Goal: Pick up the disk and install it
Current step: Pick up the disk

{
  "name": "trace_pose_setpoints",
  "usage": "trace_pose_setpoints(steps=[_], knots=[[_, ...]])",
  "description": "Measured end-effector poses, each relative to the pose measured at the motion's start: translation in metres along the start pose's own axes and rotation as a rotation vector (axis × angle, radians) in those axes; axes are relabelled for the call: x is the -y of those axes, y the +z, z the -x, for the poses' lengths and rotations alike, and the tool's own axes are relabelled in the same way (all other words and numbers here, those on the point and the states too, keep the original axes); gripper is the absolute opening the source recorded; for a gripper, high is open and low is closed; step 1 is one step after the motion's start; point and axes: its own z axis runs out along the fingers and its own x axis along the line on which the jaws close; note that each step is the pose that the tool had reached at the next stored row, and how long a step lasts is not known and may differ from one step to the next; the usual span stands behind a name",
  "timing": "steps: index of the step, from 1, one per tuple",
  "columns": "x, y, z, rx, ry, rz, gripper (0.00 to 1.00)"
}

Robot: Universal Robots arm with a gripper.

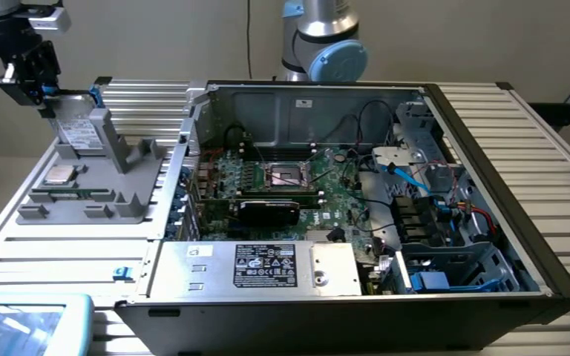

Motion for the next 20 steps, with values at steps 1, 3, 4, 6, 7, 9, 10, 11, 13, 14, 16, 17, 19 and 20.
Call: trace_pose_setpoints(steps=[1,3,4,6,7,9,10,11,13,14,16,17,19,20], knots=[[0.0000,0.0000,0.0000,0.0000,0.000,0.0000,0.51],[0.0000,0.0000,0.0000,0.0000,0.000,0.0000,0.44],[0.0000,0.0000,0.0000,0.0000,0.000,0.0000,0.44],[0.0000,0.0000,0.0000,0.0000,0.000,0.0000,0.44],[0.0000,0.0000,0.0000,0.0000,0.000,0.0000,0.44],[0.0000,0.0000,0.0001,0.0006,0.000,0.0000,0.44],[0.0000,0.0000,0.0000,0.0010,0.000,0.0000,0.44],[0.0000,0.0000,0.0000,0.0010,0.000,0.0000,0.44],[0.0000,0.0000,0.0000,0.0010,0.000,-0.0001,0.44],[0.0000,0.0000,0.0000,0.0010,0.000,-0.0001,0.44],[0.0000,0.0000,0.0000,0.0011,0.000,-0.0001,0.44],[0.0000,0.0000,0.0000,0.0011,0.000,-0.0001,0.44],[0.0000,0.0000,0.0000,0.0011,0.000,-0.0001,0.44],[0.0000,0.0000,0.0001,0.0013,0.000,-0.0001,0.42]])
